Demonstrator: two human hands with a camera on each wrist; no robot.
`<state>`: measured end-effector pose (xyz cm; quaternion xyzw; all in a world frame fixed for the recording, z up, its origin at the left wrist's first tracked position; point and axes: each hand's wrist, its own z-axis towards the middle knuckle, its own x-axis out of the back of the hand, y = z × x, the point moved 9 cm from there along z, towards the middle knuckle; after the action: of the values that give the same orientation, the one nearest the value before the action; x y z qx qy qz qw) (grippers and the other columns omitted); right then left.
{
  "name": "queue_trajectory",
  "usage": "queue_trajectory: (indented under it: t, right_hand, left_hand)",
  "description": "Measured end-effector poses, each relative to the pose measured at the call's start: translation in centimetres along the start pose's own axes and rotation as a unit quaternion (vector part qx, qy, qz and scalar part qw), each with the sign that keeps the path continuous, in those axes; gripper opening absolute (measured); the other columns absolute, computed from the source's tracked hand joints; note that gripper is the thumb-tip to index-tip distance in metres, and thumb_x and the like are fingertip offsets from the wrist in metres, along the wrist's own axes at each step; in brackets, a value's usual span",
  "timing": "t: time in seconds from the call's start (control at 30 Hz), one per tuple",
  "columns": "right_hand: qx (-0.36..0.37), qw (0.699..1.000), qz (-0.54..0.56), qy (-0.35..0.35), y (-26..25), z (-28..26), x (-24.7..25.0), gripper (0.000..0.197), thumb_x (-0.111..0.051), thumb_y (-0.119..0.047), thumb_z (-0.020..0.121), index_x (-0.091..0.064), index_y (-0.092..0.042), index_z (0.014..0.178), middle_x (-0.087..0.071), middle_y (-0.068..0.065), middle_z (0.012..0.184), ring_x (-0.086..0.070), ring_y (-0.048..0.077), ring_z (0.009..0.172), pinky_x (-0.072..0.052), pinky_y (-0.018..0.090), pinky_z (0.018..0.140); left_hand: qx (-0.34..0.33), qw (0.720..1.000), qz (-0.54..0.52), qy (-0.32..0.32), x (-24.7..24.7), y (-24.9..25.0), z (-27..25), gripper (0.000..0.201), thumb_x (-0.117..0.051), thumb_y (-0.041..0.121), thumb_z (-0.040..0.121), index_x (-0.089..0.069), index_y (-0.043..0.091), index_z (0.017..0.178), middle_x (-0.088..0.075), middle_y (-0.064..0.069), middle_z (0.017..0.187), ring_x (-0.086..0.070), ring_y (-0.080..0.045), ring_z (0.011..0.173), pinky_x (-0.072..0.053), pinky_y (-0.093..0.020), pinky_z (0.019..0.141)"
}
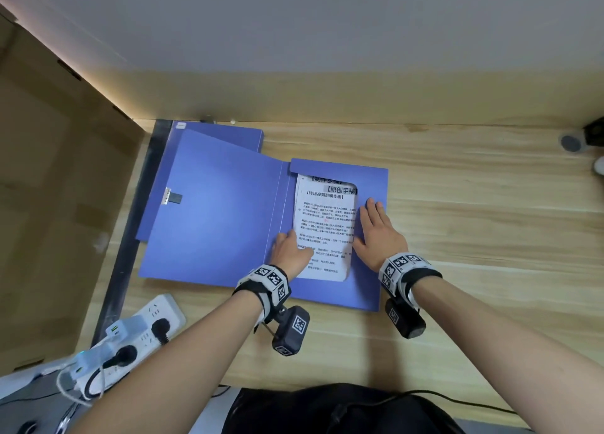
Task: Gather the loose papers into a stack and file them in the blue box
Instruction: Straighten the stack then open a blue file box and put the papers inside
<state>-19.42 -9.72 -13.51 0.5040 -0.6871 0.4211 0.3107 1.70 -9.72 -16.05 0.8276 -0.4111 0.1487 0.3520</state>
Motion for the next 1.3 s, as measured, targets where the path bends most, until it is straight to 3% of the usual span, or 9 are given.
queue_trajectory:
  t: [0.13,0.27,0.5,0.67,0.83,0.93,1.0,1.13,1.3]
  right_hand:
    - [0.015,0.999,0.032,-0.011,0.4,-0.1,0.4,0.072,-0.043,-0.031,0.095,-0.009,-0.011,0.155,0.007,0.004,0.164,0.005,0.019,0.151,-0.025,0.037,0.119]
    - [0.024,1.0,0.006,-0.009,0.8,-1.0,-0.2,0.073,-0.043,-0.031,0.093,-0.012,-0.008,0.154,0.003,0.009,0.164,0.002,0.022,0.152,-0.012,0.034,0.122]
    - [0.009,0.996,-0.089,-0.01,0.9,-1.5,-1.2,0.073,-0.037,-0.037,0.094,-0.007,-0.01,0.155,0.004,0.007,0.164,0.001,0.022,0.152,-0.01,0.04,0.122]
    - [0.01,0.994,-0.108,-0.029,1.1,-0.6,-0.3,0.075,-0.036,-0.039,0.093,-0.005,-0.011,0.155,0.006,0.007,0.164,0.001,0.021,0.152,-0.013,0.039,0.122]
    - [0.016,0.994,-0.077,-0.076,1.2,0.4,2.0,0.071,-0.04,-0.035,0.092,-0.014,-0.009,0.153,-0.001,0.008,0.164,-0.007,0.025,0.151,-0.024,0.039,0.118]
    - [0.001,0.997,-0.053,-0.061,1.8,-0.4,3.1,0.058,-0.042,-0.035,0.087,-0.037,-0.009,0.138,-0.025,0.011,0.152,-0.03,0.031,0.139,-0.038,0.04,0.106]
    - [-0.011,0.998,-0.027,-0.061,2.3,-1.2,3.0,0.049,-0.045,-0.033,0.087,-0.041,-0.008,0.13,-0.034,0.012,0.139,-0.041,0.034,0.128,-0.041,0.039,0.097]
    - [-0.046,0.997,0.026,-0.052,3.8,-2.3,3.2,0.056,-0.05,-0.028,0.091,-0.034,-0.006,0.139,-0.029,0.017,0.147,-0.05,0.036,0.124,-0.044,0.038,0.097]
    - [-0.104,0.989,0.095,-0.033,5.6,-2.6,3.9,0.042,-0.049,-0.027,0.088,-0.043,-0.008,0.126,-0.044,0.016,0.133,-0.059,0.032,0.099,-0.049,0.037,0.086]
  left_hand:
    - [0.008,0.998,0.005,0.061,1.4,-0.3,-0.7,0.043,-0.051,0.033,0.082,-0.054,0.012,0.12,-0.046,-0.01,0.125,-0.054,-0.031,0.112,-0.047,-0.046,0.098]
    - [-0.021,0.999,0.001,0.028,0.3,-0.7,-1.6,0.044,-0.047,0.034,0.081,-0.056,0.023,0.123,-0.048,-0.004,0.12,-0.058,-0.027,0.107,-0.05,-0.045,0.095]
    - [-0.045,0.999,0.0,-0.022,1.7,-0.6,-2.1,0.052,-0.053,0.025,0.089,-0.047,0.021,0.141,-0.045,-0.008,0.14,-0.05,-0.026,0.127,-0.042,-0.039,0.106]
    - [-0.066,0.971,0.084,0.214,13.9,-1.8,-2.9,0.063,-0.055,0.016,0.09,-0.033,0.006,0.148,-0.031,-0.013,0.156,-0.031,-0.031,0.143,-0.03,-0.043,0.115]
    - [0.104,0.957,0.124,0.241,20.0,-6.2,-4.1,0.09,-0.066,0.02,0.083,-0.011,0.005,0.153,-0.01,-0.017,0.161,-0.009,-0.033,0.15,-0.024,-0.049,0.116]
    - [0.168,0.967,0.034,0.191,19.4,-7.7,-5.0,0.094,-0.066,0.021,0.085,-0.006,-0.001,0.153,-0.015,-0.022,0.158,-0.019,-0.038,0.147,-0.025,-0.045,0.117]
    - [0.178,0.963,0.005,0.203,19.6,-7.7,-5.8,0.081,-0.065,0.019,0.085,-0.021,-0.003,0.148,-0.025,-0.024,0.152,-0.035,-0.043,0.137,-0.035,-0.047,0.111]
    - [0.095,0.968,-0.018,0.232,21.1,-5.1,-6.5,0.037,-0.059,0.008,0.085,-0.052,-0.002,0.121,-0.055,-0.017,0.127,-0.059,-0.039,0.108,-0.046,-0.038,0.076]
    - [-0.078,0.978,-0.062,0.183,20.9,5.1,-8.3,0.051,-0.061,0.01,0.081,-0.047,0.017,0.13,-0.062,-0.003,0.109,-0.06,-0.032,0.11,-0.052,-0.043,0.09]
